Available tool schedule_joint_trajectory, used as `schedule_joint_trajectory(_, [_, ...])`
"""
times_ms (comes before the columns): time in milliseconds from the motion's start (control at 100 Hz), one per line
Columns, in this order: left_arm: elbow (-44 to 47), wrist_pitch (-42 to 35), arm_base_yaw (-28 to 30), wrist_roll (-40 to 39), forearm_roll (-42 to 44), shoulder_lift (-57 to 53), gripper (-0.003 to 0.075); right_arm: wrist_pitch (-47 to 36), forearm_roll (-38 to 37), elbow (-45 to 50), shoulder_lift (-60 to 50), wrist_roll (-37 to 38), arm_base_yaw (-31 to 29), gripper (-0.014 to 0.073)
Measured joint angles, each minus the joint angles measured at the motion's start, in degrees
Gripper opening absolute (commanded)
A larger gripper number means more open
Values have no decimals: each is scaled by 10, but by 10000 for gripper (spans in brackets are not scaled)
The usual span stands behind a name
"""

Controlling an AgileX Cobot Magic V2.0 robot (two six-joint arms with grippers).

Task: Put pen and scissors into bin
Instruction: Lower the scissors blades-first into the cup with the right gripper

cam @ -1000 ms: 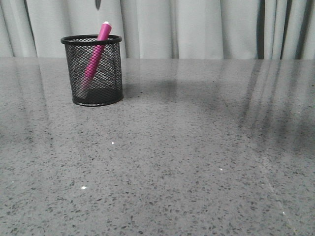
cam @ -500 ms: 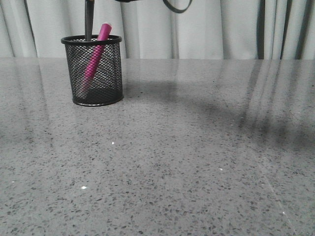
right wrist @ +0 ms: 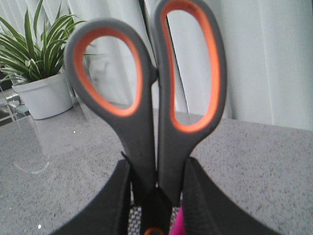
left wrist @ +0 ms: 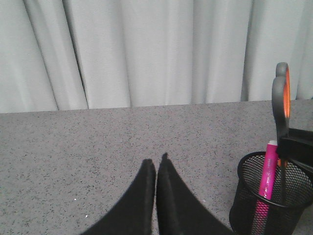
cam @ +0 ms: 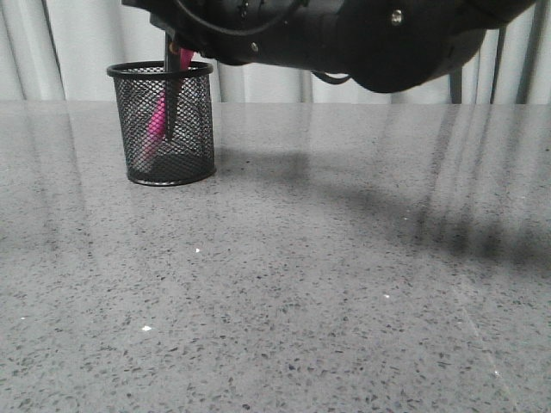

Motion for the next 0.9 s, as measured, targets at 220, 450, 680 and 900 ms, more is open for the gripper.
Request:
schedule_joint_trajectory(220, [0, 0, 0, 0, 0, 0, -21, -10, 0, 17, 0, 0, 0, -76])
schedule_joint_trajectory(450, [0, 0, 0, 0, 0, 0, -21, -12, 0, 17, 0, 0, -1, -76])
schedule_joint_trajectory(680, [0, 2, 0, 0, 0, 0, -21, 6, 0, 17, 0, 0, -1, -76])
schedule_joint_trajectory(900, [0, 5, 0, 0, 0, 0, -21, 9, 0, 17, 2, 0, -2, -76])
